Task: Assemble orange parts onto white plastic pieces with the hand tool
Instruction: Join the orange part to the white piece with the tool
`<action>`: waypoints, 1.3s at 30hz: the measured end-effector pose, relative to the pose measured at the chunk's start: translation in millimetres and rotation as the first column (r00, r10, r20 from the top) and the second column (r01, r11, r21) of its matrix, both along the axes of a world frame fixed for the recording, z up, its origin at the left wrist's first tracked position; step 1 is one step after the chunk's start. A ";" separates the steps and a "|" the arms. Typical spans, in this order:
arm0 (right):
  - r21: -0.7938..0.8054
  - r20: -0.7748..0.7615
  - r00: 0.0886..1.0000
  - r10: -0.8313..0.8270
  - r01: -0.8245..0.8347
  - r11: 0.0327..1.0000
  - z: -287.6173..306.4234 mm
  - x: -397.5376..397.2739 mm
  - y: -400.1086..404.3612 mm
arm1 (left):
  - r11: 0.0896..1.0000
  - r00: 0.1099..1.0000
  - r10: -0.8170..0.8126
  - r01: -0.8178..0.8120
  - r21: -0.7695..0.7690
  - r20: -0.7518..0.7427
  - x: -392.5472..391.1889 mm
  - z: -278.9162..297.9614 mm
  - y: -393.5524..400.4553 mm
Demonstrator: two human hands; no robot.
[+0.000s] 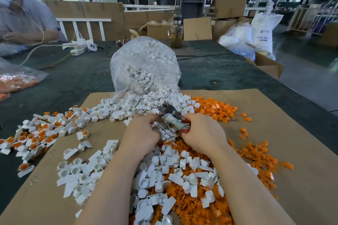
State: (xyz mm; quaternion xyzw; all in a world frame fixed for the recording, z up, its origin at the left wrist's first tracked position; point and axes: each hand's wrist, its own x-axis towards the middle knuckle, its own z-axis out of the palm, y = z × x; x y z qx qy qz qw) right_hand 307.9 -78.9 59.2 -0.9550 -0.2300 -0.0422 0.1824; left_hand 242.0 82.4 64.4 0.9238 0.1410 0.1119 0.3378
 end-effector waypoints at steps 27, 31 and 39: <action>0.536 -0.186 0.982 0.034 0.073 0.841 16.8 -9.0 -3.8 | 0.973 0.993 -0.053 0.029 0.228 0.101 3.2 -6.1 -4.9; 0.573 -0.191 0.981 0.031 0.086 0.815 15.6 -9.1 -3.6 | 0.985 0.984 -0.025 -0.005 0.173 0.176 2.1 -1.8 -6.0; 0.675 -0.106 0.993 0.041 0.042 0.737 16.5 -9.1 -3.7 | 0.860 0.965 0.184 -0.066 -0.506 0.187 1.6 10.9 -10.0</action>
